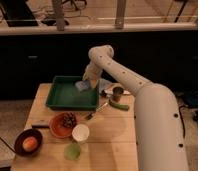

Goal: Place sponge in tray

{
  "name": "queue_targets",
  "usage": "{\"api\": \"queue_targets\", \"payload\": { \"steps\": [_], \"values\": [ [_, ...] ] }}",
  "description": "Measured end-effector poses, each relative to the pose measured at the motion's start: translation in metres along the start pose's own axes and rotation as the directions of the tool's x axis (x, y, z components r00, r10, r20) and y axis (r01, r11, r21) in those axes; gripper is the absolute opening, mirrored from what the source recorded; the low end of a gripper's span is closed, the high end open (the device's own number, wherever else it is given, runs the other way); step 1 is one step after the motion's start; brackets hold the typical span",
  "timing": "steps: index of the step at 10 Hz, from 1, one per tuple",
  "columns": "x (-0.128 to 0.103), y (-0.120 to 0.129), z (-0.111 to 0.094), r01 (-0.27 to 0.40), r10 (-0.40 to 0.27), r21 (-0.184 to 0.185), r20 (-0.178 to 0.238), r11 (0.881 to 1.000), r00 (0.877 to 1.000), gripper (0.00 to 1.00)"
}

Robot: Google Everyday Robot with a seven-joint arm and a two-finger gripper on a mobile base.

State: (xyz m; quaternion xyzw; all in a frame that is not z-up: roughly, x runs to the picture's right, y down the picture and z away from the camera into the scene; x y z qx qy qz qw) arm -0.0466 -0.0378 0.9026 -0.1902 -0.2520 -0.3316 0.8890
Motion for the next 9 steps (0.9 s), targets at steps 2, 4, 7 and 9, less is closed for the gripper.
{"api": "queue_targets", "payload": {
  "steps": [2, 4, 7, 9],
  "values": [
    [0.0004, -0.0042, 0.0033, 0.011, -0.011, -0.008, 0.008, 1.000, 1.000, 0.02],
    [-0.0005, -0.0085, 0.0060, 0.021, -0.021, -0.013, 0.013, 1.000, 1.000, 0.02],
    [0.0019, -0.0072, 0.0080, 0.029, -0.028, -0.019, 0.018, 0.999, 0.999, 0.02],
    [0.0012, -0.0103, 0.0103, 0.041, -0.040, -0.019, 0.025, 0.999, 0.999, 0.02]
  ]
}}
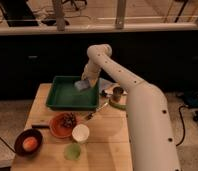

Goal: Place sponge in tray

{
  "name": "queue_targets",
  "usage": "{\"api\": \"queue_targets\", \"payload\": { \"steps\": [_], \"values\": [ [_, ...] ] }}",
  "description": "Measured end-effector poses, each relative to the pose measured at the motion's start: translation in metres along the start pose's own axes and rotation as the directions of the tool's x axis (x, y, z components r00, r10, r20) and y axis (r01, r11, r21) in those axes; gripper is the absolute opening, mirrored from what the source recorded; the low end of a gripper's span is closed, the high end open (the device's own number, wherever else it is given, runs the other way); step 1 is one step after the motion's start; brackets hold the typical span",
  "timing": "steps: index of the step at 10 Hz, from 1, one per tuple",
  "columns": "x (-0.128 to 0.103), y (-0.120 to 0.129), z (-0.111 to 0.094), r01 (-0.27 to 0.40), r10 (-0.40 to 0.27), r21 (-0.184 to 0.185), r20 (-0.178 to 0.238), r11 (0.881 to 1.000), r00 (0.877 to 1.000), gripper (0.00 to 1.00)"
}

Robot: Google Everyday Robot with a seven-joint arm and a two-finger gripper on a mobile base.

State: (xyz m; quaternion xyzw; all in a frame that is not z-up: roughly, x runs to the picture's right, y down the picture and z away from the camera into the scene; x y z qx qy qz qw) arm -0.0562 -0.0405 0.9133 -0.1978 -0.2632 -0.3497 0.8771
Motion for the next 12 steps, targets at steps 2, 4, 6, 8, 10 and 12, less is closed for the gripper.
{"api": "queue_targets", "payload": {
  "steps": [2, 4, 6, 8, 10, 12],
  "values": [
    [0.0007, -0.0009, 0.0018, 0.004, -0.004, -0.002, 0.005, 1.000, 1.000, 0.02],
    [0.0031, 0.0002, 0.0024, 0.007, -0.007, -0.005, 0.006, 1.000, 1.000, 0.02],
    [0.0042, 0.0005, 0.0033, 0.011, -0.011, -0.008, 0.008, 1.000, 1.000, 0.02],
    [0.0046, -0.0016, 0.0048, 0.018, -0.018, -0.008, 0.010, 1.000, 1.000, 0.02],
    [0.0046, -0.0032, 0.0065, 0.024, -0.024, -0.010, 0.013, 1.000, 1.000, 0.02],
    [0.0064, -0.0026, 0.0067, 0.026, -0.026, -0.011, 0.013, 1.000, 1.000, 0.02]
  ]
}}
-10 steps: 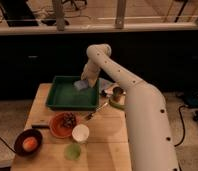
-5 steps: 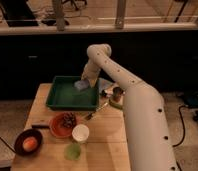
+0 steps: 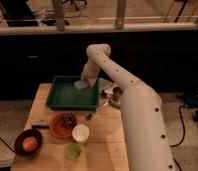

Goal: Place sponge in tray

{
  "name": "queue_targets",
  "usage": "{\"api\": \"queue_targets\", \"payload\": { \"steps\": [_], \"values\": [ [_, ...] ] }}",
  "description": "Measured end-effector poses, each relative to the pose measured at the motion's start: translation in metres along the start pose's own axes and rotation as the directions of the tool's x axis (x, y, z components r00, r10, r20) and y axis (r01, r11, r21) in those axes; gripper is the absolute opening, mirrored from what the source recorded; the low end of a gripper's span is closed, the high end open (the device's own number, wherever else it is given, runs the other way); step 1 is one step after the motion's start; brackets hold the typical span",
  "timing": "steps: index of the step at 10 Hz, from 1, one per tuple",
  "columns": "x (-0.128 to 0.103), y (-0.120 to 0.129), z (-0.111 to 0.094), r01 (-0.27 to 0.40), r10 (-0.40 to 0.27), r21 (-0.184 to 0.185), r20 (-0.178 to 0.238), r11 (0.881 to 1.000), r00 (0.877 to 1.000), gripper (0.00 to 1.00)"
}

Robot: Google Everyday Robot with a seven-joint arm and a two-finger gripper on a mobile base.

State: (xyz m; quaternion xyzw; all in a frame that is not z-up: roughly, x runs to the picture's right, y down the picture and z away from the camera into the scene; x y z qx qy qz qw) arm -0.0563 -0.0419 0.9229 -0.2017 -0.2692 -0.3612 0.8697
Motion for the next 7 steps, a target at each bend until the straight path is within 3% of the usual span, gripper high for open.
{"api": "queue_targets", "payload": {
  "steps": [7],
  "values": [
    [0.0053, 0.0000, 0.0015, 0.008, -0.008, 0.000, 0.001, 1.000, 1.000, 0.02]
  ]
}}
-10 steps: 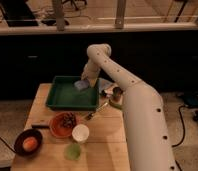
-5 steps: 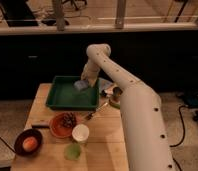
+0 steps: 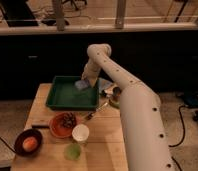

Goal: Place sponge in tray

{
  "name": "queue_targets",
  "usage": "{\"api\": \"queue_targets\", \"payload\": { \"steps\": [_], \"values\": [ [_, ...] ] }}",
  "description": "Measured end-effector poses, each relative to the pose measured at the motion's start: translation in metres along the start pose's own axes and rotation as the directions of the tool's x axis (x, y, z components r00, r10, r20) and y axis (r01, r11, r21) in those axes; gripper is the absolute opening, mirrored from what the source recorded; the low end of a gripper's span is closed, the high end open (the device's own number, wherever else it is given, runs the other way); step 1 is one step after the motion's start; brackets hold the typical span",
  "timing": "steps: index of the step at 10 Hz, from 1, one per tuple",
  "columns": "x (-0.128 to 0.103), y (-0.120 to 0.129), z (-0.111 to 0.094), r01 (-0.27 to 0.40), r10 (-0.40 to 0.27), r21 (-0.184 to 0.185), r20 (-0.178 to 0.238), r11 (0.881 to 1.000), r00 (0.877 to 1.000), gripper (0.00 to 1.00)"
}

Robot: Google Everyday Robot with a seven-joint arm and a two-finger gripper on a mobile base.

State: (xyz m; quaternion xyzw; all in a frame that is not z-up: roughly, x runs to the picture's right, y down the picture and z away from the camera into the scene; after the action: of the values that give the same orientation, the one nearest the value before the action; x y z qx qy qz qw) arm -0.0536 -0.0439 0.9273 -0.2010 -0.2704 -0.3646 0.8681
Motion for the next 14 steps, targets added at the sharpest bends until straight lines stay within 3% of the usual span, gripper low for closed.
{"api": "queue_targets", "payload": {
  "steps": [14],
  "values": [
    [0.0091, -0.0016, 0.0009, 0.012, -0.012, 0.000, 0.001, 1.000, 1.000, 0.02]
  ]
}}
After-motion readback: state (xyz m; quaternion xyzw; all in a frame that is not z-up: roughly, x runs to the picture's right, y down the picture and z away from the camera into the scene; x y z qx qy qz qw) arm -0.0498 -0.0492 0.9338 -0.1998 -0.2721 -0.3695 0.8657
